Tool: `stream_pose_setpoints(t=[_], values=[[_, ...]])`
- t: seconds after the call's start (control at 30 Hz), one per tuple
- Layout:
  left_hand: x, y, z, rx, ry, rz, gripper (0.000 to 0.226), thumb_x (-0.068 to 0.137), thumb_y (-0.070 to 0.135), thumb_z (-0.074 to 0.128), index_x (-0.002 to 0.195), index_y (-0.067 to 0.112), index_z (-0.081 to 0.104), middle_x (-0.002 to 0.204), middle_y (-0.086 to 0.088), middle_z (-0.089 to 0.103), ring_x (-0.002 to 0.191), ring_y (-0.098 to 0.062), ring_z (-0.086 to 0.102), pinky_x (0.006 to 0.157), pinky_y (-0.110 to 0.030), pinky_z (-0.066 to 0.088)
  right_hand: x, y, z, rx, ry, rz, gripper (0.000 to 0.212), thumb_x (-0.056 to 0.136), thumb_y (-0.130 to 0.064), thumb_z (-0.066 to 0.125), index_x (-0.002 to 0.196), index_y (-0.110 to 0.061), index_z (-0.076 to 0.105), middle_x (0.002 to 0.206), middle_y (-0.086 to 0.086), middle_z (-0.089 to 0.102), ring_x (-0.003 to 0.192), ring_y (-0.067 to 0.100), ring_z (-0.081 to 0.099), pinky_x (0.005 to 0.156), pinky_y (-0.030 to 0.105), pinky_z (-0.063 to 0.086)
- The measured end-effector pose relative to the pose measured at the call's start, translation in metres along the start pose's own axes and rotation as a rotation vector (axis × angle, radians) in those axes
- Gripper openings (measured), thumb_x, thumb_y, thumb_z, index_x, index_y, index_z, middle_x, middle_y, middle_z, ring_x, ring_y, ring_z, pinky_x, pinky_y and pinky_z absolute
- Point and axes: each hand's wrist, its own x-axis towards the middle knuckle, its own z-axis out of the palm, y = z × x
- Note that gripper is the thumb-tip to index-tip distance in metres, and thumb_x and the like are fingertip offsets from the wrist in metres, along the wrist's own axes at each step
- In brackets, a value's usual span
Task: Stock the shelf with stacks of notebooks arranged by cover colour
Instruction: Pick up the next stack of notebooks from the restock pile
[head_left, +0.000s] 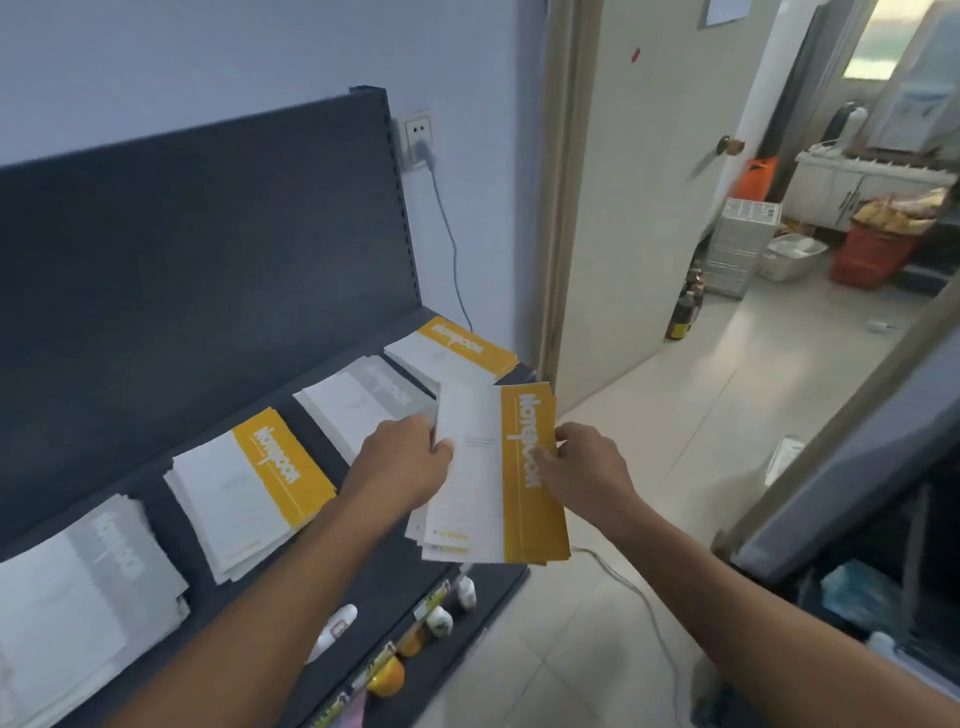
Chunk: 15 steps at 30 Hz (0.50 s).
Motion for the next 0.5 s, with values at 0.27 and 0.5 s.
stream_pose_setpoints(t=[0.27, 0.5], values=[[0.055, 0.017, 0.005, -0.034, 0.018, -0.126, 0.025, 0.098, 0.042, 0.051, 0.089, 0.019, 0.057, 0.086, 0.002, 0.062, 0.075, -0.016, 0.060, 0.063, -0.035, 0.052, 0.080, -0.010, -0.014, -0.090, -0.057, -0.107, 0.021, 0.094, -0.030, 0.055, 0.107, -0.020, 0.068, 0.096, -0.001, 0.070, 0.087, 0.022, 0.066, 0.079, 0.037, 0.056], [0.124, 0.017, 0.019, -0.082, 0.030, -0.198, 0.028, 0.099, 0.040, 0.051, 0.082, 0.018, 0.052, 0.079, 0.000, 0.061, 0.068, -0.015, 0.057, 0.053, -0.029, 0.038, 0.164, -0.020, -0.011, -0.130, -0.115, -0.154, 0.021, 0.097, -0.030, 0.055, 0.105, -0.016, 0.069, 0.084, -0.006, 0.068, 0.072, 0.009, 0.062, 0.056, 0.024, 0.044]])
